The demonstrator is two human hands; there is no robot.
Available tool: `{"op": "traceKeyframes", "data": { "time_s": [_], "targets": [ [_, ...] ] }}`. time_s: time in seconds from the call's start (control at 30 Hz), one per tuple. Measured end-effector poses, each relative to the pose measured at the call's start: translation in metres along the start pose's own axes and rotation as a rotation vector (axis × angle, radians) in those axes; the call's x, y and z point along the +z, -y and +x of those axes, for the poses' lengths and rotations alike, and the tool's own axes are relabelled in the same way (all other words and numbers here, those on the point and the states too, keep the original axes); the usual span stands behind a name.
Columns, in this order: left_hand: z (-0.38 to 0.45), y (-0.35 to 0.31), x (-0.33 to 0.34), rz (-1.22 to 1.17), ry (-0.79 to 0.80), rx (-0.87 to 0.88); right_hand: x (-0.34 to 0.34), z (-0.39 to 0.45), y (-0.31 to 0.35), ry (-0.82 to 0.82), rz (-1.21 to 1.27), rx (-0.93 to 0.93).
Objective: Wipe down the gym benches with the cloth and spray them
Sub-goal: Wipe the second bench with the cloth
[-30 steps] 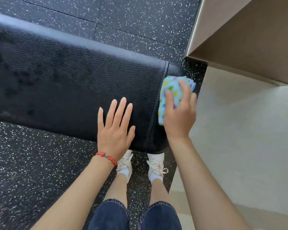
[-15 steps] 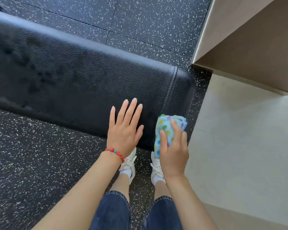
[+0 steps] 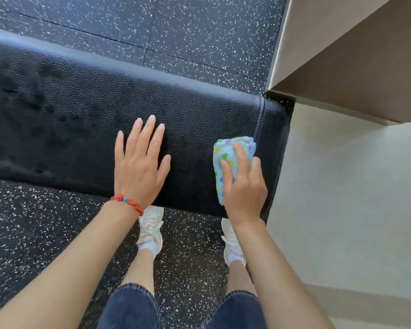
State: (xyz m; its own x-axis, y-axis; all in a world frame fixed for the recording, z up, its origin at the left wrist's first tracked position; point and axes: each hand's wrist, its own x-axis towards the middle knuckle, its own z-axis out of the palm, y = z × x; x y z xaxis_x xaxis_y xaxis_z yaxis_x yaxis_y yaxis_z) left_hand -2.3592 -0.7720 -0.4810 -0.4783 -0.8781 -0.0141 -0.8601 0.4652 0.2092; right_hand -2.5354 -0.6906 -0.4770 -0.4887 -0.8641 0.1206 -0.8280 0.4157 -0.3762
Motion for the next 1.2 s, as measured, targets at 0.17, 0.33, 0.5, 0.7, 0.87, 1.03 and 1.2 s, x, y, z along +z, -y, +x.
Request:
{"op": "traceKeyframes", "data": {
  "time_s": [0.17, 0.33, 0.5, 0.7, 0.87, 1.03, 1.2],
  "targets": [
    [0.001, 0.031, 0.007, 0.039, -0.005, 0.104, 0.014, 0.075, 0.012, -0.07, 0.0, 0.134],
    [0.001, 0.032, 0.01, 0.041, -0.029, 0.117, 0.019, 0.054, 0.018, -0.1, 0.014, 0.109],
    [0.001, 0.033, 0.009, 0.025, -0.033, 0.111, 0.016, -0.021, 0.032, 0.001, 0.001, -0.15],
    [0.002, 0.032, 0.009, 0.031, -0.04, 0.105, 0.018, 0.029, 0.025, 0.012, -0.073, -0.332],
    [0.003, 0.032, 0.009, 0.021, -0.04, 0.109, 0.038, 0.105, 0.042, -0.027, -0.011, -0.14],
    [-0.004, 0.041, 0.0, -0.018, -0.106, -0.031, 0.032, 0.062, 0.041, -0.033, 0.002, -0.336],
    [-0.014, 0.069, 0.0, 0.041, -0.143, -0.217, 0.028, 0.009, 0.053, 0.096, 0.045, -0.535]
  ]
}}
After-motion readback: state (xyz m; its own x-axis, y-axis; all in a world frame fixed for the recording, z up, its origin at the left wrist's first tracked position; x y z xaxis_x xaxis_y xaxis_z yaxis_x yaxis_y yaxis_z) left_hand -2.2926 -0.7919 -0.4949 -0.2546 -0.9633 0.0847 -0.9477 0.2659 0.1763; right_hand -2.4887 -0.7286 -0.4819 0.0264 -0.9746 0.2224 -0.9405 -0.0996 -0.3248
